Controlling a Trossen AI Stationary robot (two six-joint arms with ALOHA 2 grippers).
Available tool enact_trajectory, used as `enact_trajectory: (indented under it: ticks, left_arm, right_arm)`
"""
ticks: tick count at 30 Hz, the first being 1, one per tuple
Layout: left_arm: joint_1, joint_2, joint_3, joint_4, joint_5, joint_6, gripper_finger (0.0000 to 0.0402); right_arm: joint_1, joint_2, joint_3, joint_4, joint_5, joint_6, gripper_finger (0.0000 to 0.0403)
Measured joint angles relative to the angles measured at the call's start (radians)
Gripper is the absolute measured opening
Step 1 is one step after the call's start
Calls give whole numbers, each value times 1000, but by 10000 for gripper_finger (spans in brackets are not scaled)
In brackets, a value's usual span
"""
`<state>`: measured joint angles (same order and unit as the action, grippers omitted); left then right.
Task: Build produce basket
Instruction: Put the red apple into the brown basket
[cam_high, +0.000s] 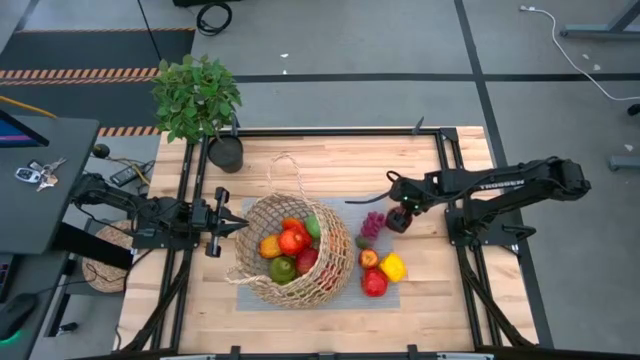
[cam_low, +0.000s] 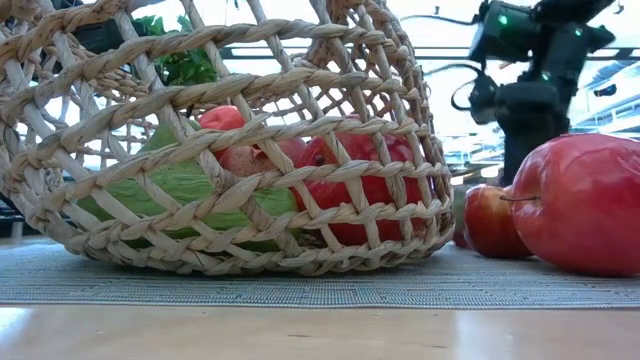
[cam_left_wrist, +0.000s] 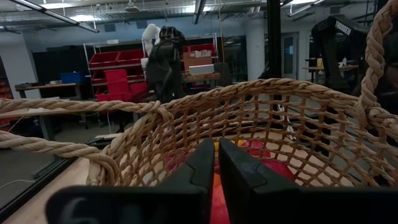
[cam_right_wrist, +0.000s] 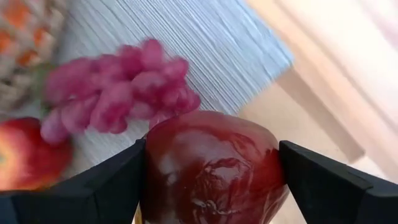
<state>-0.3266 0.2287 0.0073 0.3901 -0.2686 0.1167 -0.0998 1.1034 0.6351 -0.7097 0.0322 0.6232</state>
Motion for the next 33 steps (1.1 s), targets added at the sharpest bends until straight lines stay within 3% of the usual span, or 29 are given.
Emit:
enact_trajectory:
  ticks: [7, 12, 19, 22, 26, 33]
  left_arm:
    - [0, 0, 0, 0, 0, 0, 33]
    - [0, 0, 0, 0, 0, 0, 35]
    - [0, 0, 0, 0, 0, 0, 28]
    - [0, 0, 0, 0, 0, 0, 30]
    - [0, 0, 0, 0, 0, 0, 36]
    - [0, 0, 0, 0, 0, 0, 30]
  right_arm:
    - [0, 0, 159, 65, 0, -109, 353]
    - [26, 0, 250, 233, -5, -233, 353]
    - [94, -1, 262, 577, -67, -413, 353]
    - [117, -1, 262, 660, -94, -444, 352]
    - [151, -1, 262, 779, -209, -470, 352]
    - [217, -1, 262, 919, -236, -528, 352]
